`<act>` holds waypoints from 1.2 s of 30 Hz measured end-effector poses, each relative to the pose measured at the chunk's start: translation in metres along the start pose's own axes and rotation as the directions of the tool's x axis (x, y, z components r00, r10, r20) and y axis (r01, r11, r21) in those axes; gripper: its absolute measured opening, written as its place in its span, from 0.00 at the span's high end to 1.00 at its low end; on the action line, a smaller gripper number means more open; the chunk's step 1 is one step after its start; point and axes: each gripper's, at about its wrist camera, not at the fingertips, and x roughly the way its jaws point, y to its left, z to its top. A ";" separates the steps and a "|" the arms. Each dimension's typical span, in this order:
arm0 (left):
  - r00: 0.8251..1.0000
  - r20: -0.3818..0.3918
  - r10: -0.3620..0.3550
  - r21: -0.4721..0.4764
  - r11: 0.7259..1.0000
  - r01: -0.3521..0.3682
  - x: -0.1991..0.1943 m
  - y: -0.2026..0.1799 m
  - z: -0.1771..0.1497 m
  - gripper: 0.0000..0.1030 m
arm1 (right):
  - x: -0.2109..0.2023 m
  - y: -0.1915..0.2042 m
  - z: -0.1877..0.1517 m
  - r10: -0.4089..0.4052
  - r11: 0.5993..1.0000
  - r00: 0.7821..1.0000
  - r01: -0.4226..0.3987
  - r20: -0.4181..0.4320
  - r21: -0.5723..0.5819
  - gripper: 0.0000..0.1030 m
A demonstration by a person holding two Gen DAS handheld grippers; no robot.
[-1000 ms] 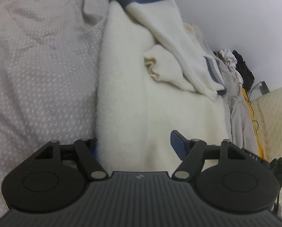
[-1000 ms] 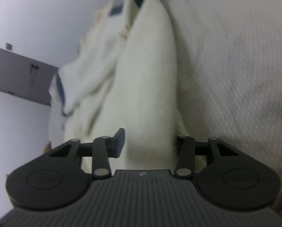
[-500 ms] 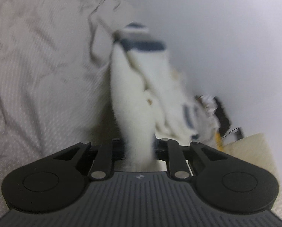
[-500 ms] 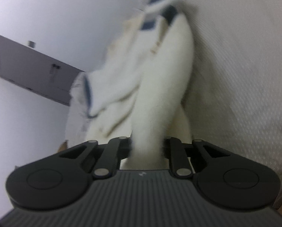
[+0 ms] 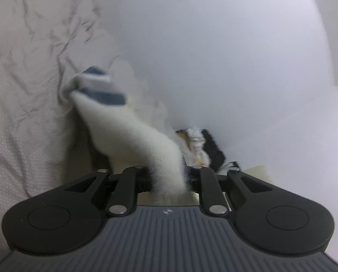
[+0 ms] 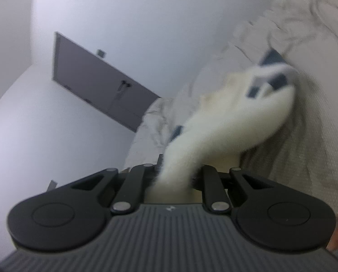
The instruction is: Fold large clothes
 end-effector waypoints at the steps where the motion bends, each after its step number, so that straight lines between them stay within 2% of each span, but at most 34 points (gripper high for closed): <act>1: 1.000 0.006 -0.012 0.014 1.000 0.012 -0.009 -0.009 -0.001 0.82 | -0.007 0.007 -0.001 0.012 1.000 1.000 -0.012 0.003 -0.014 0.84; 6: 0.998 0.031 -0.049 0.042 0.998 0.048 -0.057 -0.048 -0.018 0.82 | -0.049 0.035 -0.009 0.055 0.996 0.998 -0.054 0.011 -0.067 0.84; 10: 0.997 0.035 -0.072 0.022 0.997 0.071 -0.086 -0.053 -0.036 0.82 | -0.076 0.049 -0.024 0.043 0.997 0.999 -0.042 0.007 -0.072 0.84; 16: 0.998 0.012 -0.069 -0.019 0.997 0.070 -0.081 -0.039 -0.043 0.81 | -0.077 0.026 -0.038 -0.003 1.000 1.000 0.003 0.007 0.022 0.83; 18: 0.999 0.007 -0.049 -0.024 0.998 0.050 -0.066 -0.035 -0.035 0.81 | -0.064 0.017 -0.032 -0.017 0.998 1.000 0.016 0.018 0.055 0.83; 20: 1.000 0.022 -0.018 0.009 1.000 0.018 -0.047 -0.038 -0.023 0.80 | -0.051 0.011 -0.024 -0.017 0.996 0.999 0.014 0.033 0.090 0.83; 26: 0.998 0.052 0.042 0.054 0.998 -0.045 0.034 -0.045 0.031 0.80 | 0.005 0.001 0.015 -0.035 0.990 0.994 0.020 0.107 0.137 0.82; 30: 0.991 0.091 0.095 0.119 0.987 -0.105 0.091 -0.049 0.056 0.80 | 0.048 -0.012 0.044 -0.099 0.983 0.988 0.079 0.117 0.164 0.82; 36: 0.983 0.073 0.166 0.128 0.976 -0.175 0.173 -0.013 0.075 0.80 | 0.117 -0.062 0.071 -0.191 0.951 0.975 0.157 0.110 0.265 0.82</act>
